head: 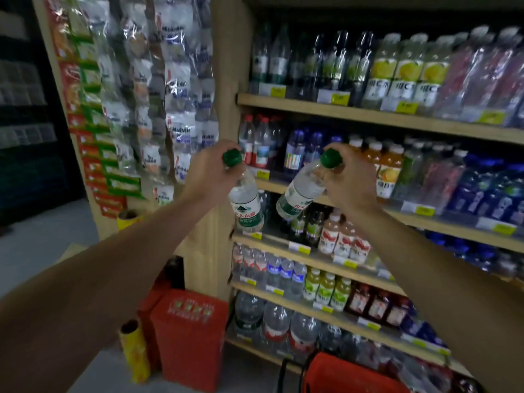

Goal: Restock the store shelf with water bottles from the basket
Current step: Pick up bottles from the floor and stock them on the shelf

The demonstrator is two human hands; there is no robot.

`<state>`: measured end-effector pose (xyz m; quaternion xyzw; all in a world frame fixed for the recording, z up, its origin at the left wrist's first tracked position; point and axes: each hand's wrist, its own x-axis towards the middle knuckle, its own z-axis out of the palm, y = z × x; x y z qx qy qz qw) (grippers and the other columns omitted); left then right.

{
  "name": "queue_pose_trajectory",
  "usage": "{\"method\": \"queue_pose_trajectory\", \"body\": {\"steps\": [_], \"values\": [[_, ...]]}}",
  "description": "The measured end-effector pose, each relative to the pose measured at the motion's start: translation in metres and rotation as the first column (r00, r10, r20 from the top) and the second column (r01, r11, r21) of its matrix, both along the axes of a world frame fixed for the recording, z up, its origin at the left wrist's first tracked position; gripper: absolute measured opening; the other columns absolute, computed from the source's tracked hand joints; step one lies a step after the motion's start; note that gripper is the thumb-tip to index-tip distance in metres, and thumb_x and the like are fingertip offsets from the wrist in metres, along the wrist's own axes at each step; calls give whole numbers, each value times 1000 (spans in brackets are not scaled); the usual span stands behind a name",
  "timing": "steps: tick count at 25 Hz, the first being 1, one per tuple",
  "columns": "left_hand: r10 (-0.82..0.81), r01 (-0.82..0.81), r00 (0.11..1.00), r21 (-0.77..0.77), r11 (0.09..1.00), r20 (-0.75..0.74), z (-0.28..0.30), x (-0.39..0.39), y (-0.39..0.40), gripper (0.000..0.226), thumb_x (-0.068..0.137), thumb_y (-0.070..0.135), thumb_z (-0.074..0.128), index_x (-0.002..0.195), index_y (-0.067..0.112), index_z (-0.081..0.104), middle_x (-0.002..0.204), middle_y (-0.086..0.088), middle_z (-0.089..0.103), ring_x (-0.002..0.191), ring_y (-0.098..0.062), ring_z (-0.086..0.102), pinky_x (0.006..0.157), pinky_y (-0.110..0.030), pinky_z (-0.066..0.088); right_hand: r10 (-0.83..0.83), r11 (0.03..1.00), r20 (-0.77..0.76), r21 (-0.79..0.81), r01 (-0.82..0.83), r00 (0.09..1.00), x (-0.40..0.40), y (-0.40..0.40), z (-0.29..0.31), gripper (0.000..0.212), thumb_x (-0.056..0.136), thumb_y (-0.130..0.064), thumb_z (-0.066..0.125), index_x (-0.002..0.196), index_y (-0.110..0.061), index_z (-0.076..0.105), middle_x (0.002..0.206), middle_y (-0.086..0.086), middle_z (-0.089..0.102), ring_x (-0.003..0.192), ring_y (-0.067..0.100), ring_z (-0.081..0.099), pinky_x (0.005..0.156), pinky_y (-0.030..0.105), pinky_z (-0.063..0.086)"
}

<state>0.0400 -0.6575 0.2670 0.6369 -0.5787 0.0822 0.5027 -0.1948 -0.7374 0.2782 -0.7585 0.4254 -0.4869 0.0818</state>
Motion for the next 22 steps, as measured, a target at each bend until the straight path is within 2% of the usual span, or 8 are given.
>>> {"method": "queue_pose_trajectory", "body": {"steps": [2,5,7,9,12,15,18,22], "values": [[31,-32,999,-53,998,-27,30,7,-34,24,90,13,65,114,14,65,94,5,62,77,-10,57,55,2,34,12,999,39,-37,-11,999,7,-38,31,37,90,-21,69,125,-24,58,97,-1,63,85,16,57,73,30,45],[77,-80,996,-107,991,-34,71,20,-73,29,93,12,61,122,14,62,95,6,58,67,4,48,52,0,35,38,993,92,-114,-27,995,21,-83,73,38,91,-18,67,128,-19,57,105,2,61,92,17,55,77,31,45],[74,-77,997,-150,986,-24,94,31,-93,29,94,11,59,123,14,60,95,5,59,69,-2,52,52,-2,36,56,982,114,-186,-34,992,31,-105,98,39,91,-17,67,129,-17,57,112,-1,60,98,13,53,83,29,46],[70,-71,997,-218,973,-12,114,43,-114,27,94,11,58,121,13,60,94,3,59,77,-11,56,55,-3,39,51,969,129,-245,-18,990,42,-125,120,39,90,-18,68,128,-18,58,107,-5,57,95,10,51,81,24,43],[93,-85,996,-306,948,12,146,69,-152,27,93,12,57,120,14,60,91,0,61,80,-17,60,62,-25,47,7,940,146,-338,44,989,67,-159,149,39,88,-20,70,125,-20,59,103,-3,60,90,9,51,76,21,38],[83,-67,996,-398,915,23,174,90,-186,26,93,13,58,119,9,60,95,-7,65,87,-23,61,67,-29,45,-8,903,193,-420,90,981,90,-186,175,39,88,-17,68,125,-18,59,106,-1,63,88,11,53,78,24,42],[54,-43,998,-470,882,11,198,108,-217,31,94,16,58,125,13,57,107,-8,68,93,-21,62,71,-25,42,-40,873,213,-469,138,976,112,-211,196,38,88,-16,67,125,-18,58,100,-4,58,86,12,54,77,26,44],[6,23,998,-502,864,55,225,127,-248,32,93,13,58,126,13,59,107,-7,68,92,-16,60,71,-19,40,-62,862,175,-487,141,983,135,-244,222,36,88,-13,66,124,-17,59,98,0,59,86,14,55,79,33,48]]}}
